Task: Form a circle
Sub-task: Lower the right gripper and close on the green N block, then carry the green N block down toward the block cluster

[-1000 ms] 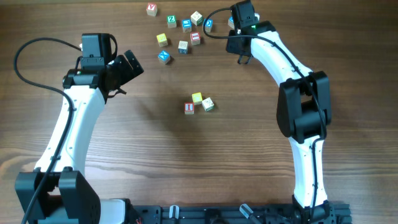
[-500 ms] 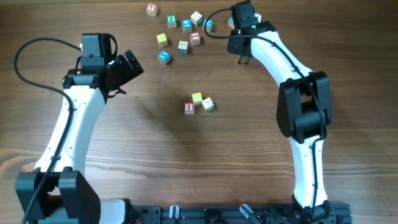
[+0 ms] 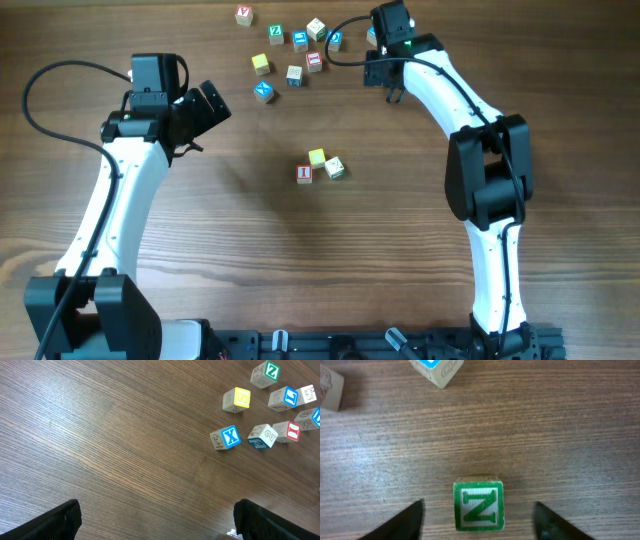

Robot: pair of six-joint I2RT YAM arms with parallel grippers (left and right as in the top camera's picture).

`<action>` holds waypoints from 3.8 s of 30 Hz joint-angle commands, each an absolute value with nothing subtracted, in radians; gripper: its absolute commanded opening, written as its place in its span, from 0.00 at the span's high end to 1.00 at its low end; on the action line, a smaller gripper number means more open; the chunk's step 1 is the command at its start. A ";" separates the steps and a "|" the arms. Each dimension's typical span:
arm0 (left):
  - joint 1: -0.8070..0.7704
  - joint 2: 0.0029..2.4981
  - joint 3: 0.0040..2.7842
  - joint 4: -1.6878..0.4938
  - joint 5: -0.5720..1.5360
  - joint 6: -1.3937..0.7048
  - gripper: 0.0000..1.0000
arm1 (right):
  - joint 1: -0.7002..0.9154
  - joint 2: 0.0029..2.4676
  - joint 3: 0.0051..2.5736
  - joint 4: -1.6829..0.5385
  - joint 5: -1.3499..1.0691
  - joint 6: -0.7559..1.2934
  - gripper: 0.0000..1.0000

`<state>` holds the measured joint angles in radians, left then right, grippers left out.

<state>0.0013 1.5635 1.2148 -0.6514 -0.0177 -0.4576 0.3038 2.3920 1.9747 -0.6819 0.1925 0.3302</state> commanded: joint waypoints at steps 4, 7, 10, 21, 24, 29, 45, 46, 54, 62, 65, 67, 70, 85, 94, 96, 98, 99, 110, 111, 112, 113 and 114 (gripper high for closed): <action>0.005 1.569 1.215 -0.651 -0.024 -0.456 0.00 | 0.294 2.418 1.988 -0.673 0.210 0.314 0.59; 0.005 1.569 1.215 -0.651 -0.024 -0.456 0.00 | 0.294 2.418 1.988 -0.690 0.210 0.314 0.57; 0.005 1.569 1.215 -0.651 -0.024 -0.456 0.00 | 0.294 2.422 1.988 -0.701 0.160 0.308 0.56; 0.005 1.569 1.215 -0.651 -0.024 -0.456 0.00 | 0.294 2.439 1.988 -0.701 0.159 0.289 0.62; 0.005 1.569 1.215 -0.651 -0.024 -0.456 0.00 | 0.294 2.443 1.988 -0.689 0.160 0.288 0.61; 0.005 1.569 1.215 -0.651 -0.024 -0.456 0.00 | 0.294 2.437 1.988 -0.664 0.160 0.287 0.69; 0.005 1.569 1.215 -0.651 -0.024 -0.456 0.00 | 0.294 2.382 1.988 -0.646 0.160 0.236 0.68; 0.005 1.569 1.215 -0.651 -0.024 -0.456 0.00 | 0.294 2.370 1.988 -0.649 0.160 0.235 0.69; 0.005 1.569 1.215 -0.651 -0.024 -0.456 0.00 | 0.294 2.130 1.988 -0.760 0.110 0.209 0.71; 0.005 1.569 1.215 -0.651 -0.024 -0.456 0.00 | 0.296 1.904 1.988 -1.084 -0.189 0.206 0.75; 0.005 1.569 1.215 -0.651 -0.024 -0.456 0.00 | 0.321 1.902 1.988 -1.262 -0.218 0.205 0.75; 0.005 1.569 1.215 -0.651 -0.024 -0.456 0.00 | 0.361 1.906 1.981 -1.366 -0.219 0.185 0.75; 0.005 1.569 1.215 -0.651 -0.024 -0.456 0.00 | 0.426 1.906 1.921 -1.426 -0.218 0.182 0.75; 0.005 1.569 1.215 -0.651 -0.024 -0.456 0.00 | 0.658 1.906 1.356 -1.067 -0.199 0.156 0.76; 0.005 1.569 1.215 -0.651 -0.024 -0.456 0.00 | 0.714 1.907 1.238 -0.775 -0.032 0.157 0.73; 0.005 1.569 1.215 -0.651 -0.024 -0.456 0.00 | 0.714 1.907 1.226 -0.721 -0.028 0.156 0.73; 0.005 1.569 1.215 -0.651 -0.024 -0.456 0.00 | 0.714 1.908 1.217 -0.678 -0.022 0.156 0.73; 0.005 1.569 1.215 -0.651 -0.024 -0.456 0.00 | 0.714 1.908 1.217 -0.669 -0.022 0.147 0.73; 0.005 1.569 1.215 -0.651 -0.024 -0.456 0.00 | 0.714 1.908 1.217 -0.667 -0.022 0.131 0.44; 0.005 1.569 1.215 -0.651 -0.024 -0.456 0.00 | 0.714 1.908 1.217 -0.671 -0.022 0.134 0.45; 0.005 1.569 1.215 -0.651 -0.024 -0.456 0.00 | 0.714 1.907 1.217 -0.682 -0.023 0.136 0.46; 0.005 1.569 1.215 -0.651 -0.024 -0.456 0.00 | 0.714 1.907 1.217 -0.699 -0.023 0.142 0.48; 0.005 1.569 1.215 -0.651 -0.024 -0.456 0.00 | 0.714 1.907 1.217 -0.720 -0.023 0.142 0.53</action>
<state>0.0013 1.5650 1.2148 -0.6514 -0.0177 -0.4576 0.7128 1.8999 1.2251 -0.6914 -0.0399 0.1337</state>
